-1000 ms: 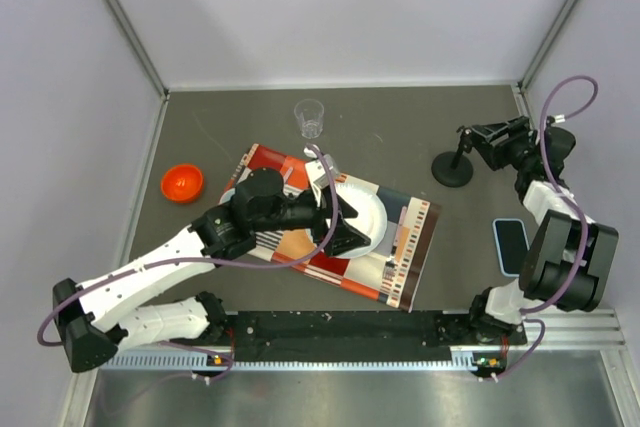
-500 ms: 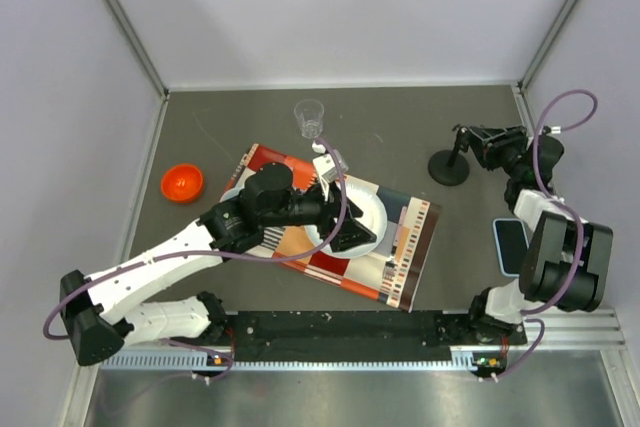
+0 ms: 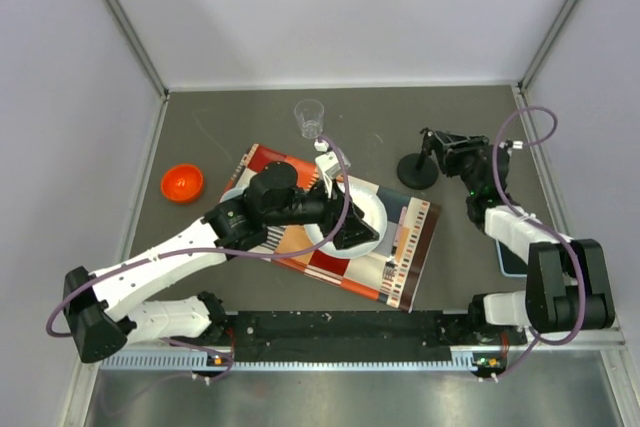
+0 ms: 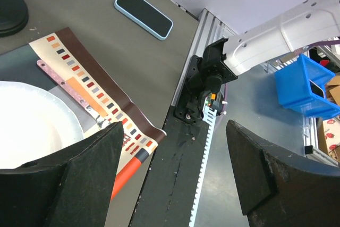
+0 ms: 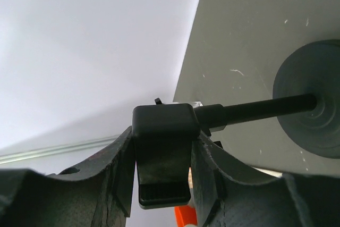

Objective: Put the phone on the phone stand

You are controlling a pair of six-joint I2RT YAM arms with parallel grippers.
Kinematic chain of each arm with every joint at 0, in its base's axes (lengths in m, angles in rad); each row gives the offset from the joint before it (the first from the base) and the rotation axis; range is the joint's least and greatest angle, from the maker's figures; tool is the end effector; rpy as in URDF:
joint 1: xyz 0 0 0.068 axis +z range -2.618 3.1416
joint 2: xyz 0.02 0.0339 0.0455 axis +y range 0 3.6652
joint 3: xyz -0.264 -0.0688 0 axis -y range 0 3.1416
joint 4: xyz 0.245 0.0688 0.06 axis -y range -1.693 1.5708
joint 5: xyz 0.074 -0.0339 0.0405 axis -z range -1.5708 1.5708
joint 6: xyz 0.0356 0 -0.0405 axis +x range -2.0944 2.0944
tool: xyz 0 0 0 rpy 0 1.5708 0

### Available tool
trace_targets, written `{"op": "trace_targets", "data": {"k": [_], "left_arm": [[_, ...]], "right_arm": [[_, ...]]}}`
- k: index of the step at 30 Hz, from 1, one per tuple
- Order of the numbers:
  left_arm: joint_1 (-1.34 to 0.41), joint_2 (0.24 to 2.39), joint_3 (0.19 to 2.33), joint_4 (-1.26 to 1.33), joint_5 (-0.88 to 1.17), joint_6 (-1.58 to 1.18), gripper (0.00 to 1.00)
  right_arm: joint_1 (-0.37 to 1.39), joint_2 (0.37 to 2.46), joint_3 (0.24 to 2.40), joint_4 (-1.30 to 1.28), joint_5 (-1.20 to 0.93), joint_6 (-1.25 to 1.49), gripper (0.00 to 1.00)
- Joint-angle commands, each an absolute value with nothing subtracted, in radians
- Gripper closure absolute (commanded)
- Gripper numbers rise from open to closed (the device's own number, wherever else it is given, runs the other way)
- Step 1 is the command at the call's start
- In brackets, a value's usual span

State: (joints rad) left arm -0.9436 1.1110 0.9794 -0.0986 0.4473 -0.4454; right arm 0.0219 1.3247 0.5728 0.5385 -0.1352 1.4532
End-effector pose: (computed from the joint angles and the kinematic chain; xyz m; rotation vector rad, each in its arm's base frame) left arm 0.1383 -0.2170 0.3532 0.8322 1.8265 -1.3474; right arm 0.2822 0.0110 0.2229 1.1925 1.5330 1.1490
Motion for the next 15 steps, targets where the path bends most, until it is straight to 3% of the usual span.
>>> {"op": "trace_targets", "data": {"k": [1,6,8,11,15], "left_arm": [[-0.946,1.118,1.023,-0.061,0.433,-0.462,0.18],[-0.946,1.098,1.008,-0.069,0.416,-0.471,0.18],[-0.946,1.089,1.005,-0.083,0.403,-0.466,0.18],[-0.946,1.075,1.005,-0.098,0.39,-0.459,0.18],[-0.946,1.068,1.005,-0.101,0.38,-0.453,0.18]], "right_arm": [[0.164,1.278,0.569,0.684,0.153,1.539,0.96],[0.34,1.301,0.6,0.626,0.449,1.578,0.94],[0.382,1.31,0.62,0.62,0.553,1.585,0.88],[0.446,1.316,0.721,0.369,0.652,1.663,0.86],[0.512,1.341,0.788,0.239,0.762,1.718,0.84]]}}
